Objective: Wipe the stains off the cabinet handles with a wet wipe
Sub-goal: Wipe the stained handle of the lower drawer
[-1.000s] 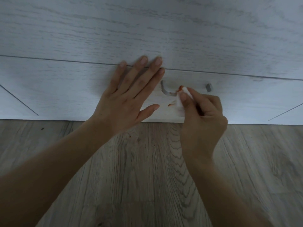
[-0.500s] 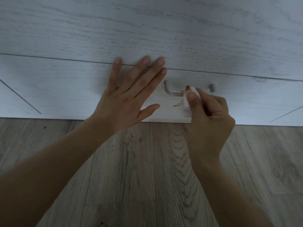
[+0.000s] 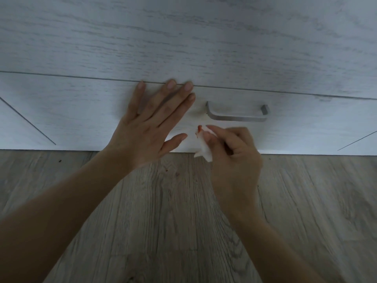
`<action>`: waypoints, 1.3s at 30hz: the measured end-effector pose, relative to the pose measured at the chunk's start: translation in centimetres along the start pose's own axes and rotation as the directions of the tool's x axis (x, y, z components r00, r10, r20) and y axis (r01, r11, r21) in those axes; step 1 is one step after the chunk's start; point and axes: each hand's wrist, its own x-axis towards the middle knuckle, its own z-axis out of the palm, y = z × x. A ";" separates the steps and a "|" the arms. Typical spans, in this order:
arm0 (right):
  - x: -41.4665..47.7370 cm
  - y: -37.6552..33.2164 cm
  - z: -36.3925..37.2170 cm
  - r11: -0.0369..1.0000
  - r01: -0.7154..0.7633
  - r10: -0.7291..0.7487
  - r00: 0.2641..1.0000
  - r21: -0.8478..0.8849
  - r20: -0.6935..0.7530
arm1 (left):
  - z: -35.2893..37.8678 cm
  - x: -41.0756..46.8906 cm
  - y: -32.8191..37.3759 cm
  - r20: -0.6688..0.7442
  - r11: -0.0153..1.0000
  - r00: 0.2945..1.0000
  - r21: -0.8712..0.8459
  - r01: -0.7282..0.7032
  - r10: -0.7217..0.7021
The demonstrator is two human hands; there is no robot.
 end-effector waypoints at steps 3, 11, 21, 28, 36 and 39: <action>-1.0 0.6 -0.5 0.988 -0.130 0.133 0.991 0.087 -0.028 | -0.1 -0.3 -0.2 -0.007 1.000 1.000 -0.005 0.004 -0.004; 0.3 -0.6 0.4 0.918 -0.325 0.345 0.937 0.227 -0.056 | -0.1 -0.3 0.0 0.011 0.999 1.000 -0.038 0.015 -0.015; 2.3 1.2 -2.6 0.894 -0.312 0.409 0.862 0.323 -0.299 | -0.2 -0.3 0.1 -0.004 0.999 1.000 -0.045 0.011 -0.012; 1.5 0.7 -1.9 0.900 -0.363 0.400 0.907 0.240 -0.130 | -0.2 -0.3 0.2 0.009 0.999 1.000 -0.046 0.026 -0.026; 2.1 0.3 -2.0 0.833 -0.372 0.476 0.859 0.409 -0.188 | -0.6 -0.3 -0.1 -0.001 0.999 1.000 -0.032 0.004 -0.004; 2.6 1.0 -3.3 0.814 -0.360 0.516 0.809 0.456 -0.281 | -0.8 -0.2 -0.2 -0.014 1.000 1.000 -0.031 -0.003 0.003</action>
